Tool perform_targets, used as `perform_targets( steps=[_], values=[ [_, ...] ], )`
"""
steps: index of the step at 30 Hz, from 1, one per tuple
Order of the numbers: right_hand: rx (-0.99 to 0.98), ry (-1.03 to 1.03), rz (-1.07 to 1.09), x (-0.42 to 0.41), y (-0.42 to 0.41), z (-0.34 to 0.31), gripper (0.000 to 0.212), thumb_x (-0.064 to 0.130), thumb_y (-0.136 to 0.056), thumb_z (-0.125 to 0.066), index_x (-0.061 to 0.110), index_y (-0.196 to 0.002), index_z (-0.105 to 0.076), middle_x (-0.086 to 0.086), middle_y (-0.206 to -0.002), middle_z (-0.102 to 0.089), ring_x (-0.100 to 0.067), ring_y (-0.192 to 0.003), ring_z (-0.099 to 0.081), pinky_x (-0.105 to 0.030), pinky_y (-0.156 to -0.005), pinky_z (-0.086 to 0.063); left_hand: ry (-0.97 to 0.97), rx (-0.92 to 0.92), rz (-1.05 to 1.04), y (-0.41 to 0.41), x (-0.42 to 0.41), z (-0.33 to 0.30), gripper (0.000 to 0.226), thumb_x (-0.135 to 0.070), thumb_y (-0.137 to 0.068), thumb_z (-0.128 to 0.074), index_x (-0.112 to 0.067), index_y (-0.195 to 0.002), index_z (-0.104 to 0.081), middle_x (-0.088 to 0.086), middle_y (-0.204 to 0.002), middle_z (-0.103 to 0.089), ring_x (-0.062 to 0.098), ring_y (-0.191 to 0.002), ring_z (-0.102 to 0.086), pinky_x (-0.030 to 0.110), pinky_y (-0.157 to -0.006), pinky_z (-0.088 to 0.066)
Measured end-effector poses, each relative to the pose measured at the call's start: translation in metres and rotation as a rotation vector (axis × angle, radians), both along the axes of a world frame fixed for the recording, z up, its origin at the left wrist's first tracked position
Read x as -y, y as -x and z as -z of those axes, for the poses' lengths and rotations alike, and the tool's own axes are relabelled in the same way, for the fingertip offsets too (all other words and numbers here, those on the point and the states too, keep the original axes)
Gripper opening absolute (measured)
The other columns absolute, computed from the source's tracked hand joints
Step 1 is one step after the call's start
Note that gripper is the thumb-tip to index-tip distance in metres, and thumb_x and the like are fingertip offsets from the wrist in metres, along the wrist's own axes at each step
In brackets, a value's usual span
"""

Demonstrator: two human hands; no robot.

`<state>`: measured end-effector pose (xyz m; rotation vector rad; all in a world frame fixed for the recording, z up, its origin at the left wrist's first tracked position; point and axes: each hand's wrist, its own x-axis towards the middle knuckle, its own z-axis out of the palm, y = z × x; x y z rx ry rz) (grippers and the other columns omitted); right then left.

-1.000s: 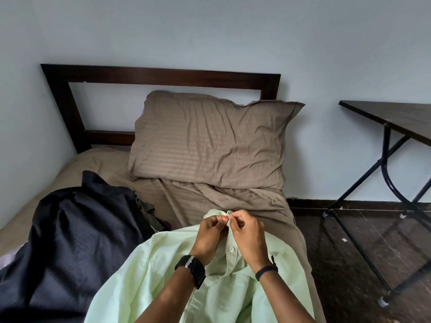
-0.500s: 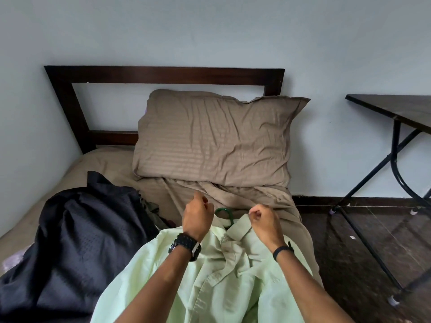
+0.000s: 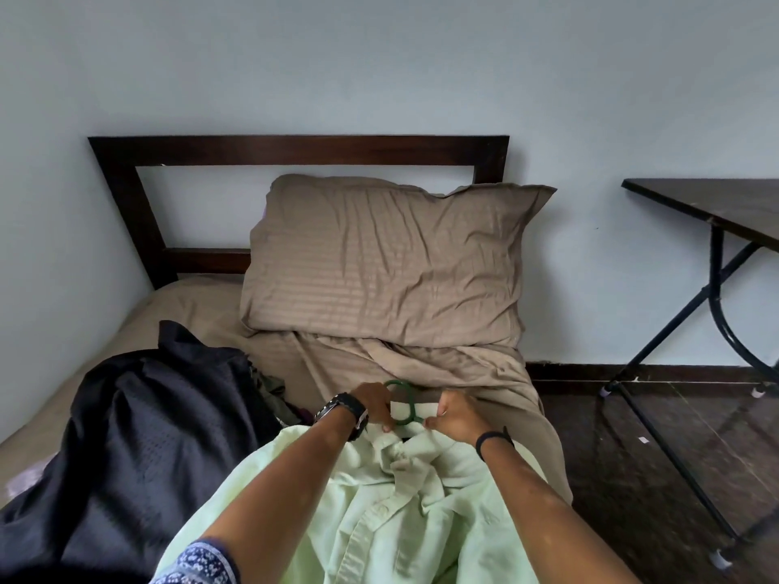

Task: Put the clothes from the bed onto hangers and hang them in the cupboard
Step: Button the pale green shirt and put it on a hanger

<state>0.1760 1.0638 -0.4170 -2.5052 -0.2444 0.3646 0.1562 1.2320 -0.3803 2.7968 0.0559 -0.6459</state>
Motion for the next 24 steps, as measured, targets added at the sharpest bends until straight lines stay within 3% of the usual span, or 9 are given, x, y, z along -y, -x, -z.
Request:
perform_targets(
  steps=[2, 5, 9, 11, 13, 17, 21, 24],
  values=[
    [-0.063, -0.061, 0.019, 0.006, 0.002, -0.011, 0.031, 0.02, -0.075, -0.072, 0.018, -0.079, -0.041, 0.002, -0.087, -0.046, -0.019, -0.081, -0.047, -0.028, -0.064, -0.039, -0.021, 0.056, -0.04, 0.001, 0.005, -0.004, 0.036, -0.023, -0.076, -0.073, -0.005, -0.107, -0.067, 0.012, -0.115, -0.065, 0.025, -0.105, -0.06, 0.026, -0.069, -0.046],
    [-0.07, -0.018, -0.069, 0.014, 0.005, -0.029, 0.041, 0.021, -0.076, -0.074, 0.018, -0.099, -0.041, 0.0, -0.104, -0.047, -0.018, -0.092, -0.045, -0.03, -0.073, -0.039, 0.012, 0.144, -0.063, 0.005, 0.015, -0.018, 0.039, -0.022, -0.073, -0.075, -0.004, -0.107, -0.065, 0.011, -0.115, -0.064, 0.025, -0.106, -0.059, 0.029, -0.074, -0.046],
    [0.048, -0.075, -0.098, 0.026, 0.013, -0.066, 0.027, 0.02, -0.084, -0.07, 0.014, -0.101, -0.049, -0.002, -0.108, -0.053, -0.016, -0.098, -0.048, -0.027, -0.08, -0.04, 0.108, 0.329, -0.07, 0.012, 0.023, -0.054, 0.037, -0.024, -0.073, -0.077, -0.005, -0.102, -0.066, 0.011, -0.109, -0.066, 0.026, -0.1, -0.06, 0.027, -0.071, -0.045],
    [0.163, -0.096, -0.098, 0.034, 0.02, -0.095, 0.017, 0.019, -0.086, -0.068, 0.013, -0.093, -0.054, -0.001, -0.095, -0.055, -0.014, -0.092, -0.049, -0.016, -0.067, -0.038, 0.139, 0.399, -0.066, 0.016, 0.023, -0.083, 0.035, -0.027, -0.071, -0.079, -0.005, -0.097, -0.069, 0.01, -0.1, -0.068, 0.023, -0.088, -0.061, 0.028, -0.066, -0.045],
    [0.288, -0.096, -0.062, 0.039, 0.029, -0.13, 0.016, 0.018, -0.087, -0.067, 0.012, -0.086, -0.052, -0.002, -0.084, -0.052, -0.016, -0.083, -0.047, -0.019, -0.055, -0.031, 0.17, 0.457, -0.065, 0.02, 0.022, -0.121, 0.033, -0.027, -0.069, -0.081, -0.004, -0.091, -0.07, 0.007, -0.086, -0.064, 0.019, -0.077, -0.055, 0.025, -0.054, -0.038],
    [0.553, -0.125, 0.04, 0.043, 0.04, -0.201, 0.017, 0.027, -0.087, -0.066, 0.015, -0.099, -0.063, -0.008, -0.094, -0.065, -0.027, -0.091, -0.059, -0.03, -0.069, -0.042, 0.247, 0.621, -0.068, 0.03, 0.026, -0.207, 0.026, -0.027, -0.071, -0.081, -0.007, -0.085, -0.07, 0.002, -0.082, -0.059, 0.015, -0.076, -0.052, 0.018, -0.049, -0.035],
    [0.77, -0.162, 0.072, 0.056, 0.058, -0.284, 0.025, 0.026, -0.089, -0.064, 0.018, -0.112, -0.061, -0.006, -0.109, -0.066, -0.028, -0.103, -0.059, -0.036, -0.08, -0.048, 0.381, 0.767, -0.036, 0.051, 0.034, -0.291, 0.02, -0.017, -0.073, -0.077, -0.018, -0.085, -0.062, 0.0, -0.087, -0.059, 0.014, -0.08, -0.054, 0.018, -0.054, -0.039],
    [0.885, -0.151, 0.032, 0.067, 0.071, -0.337, 0.029, 0.017, -0.09, -0.059, 0.023, -0.118, -0.054, -0.001, -0.117, -0.06, -0.026, -0.11, -0.054, -0.037, -0.085, -0.047, 0.378, 0.818, -0.005, 0.067, 0.042, -0.344, 0.014, -0.006, -0.077, -0.063, -0.019, -0.083, -0.059, -0.002, -0.078, -0.058, 0.01, -0.065, -0.053, 0.013, -0.045, -0.04]
  ],
)
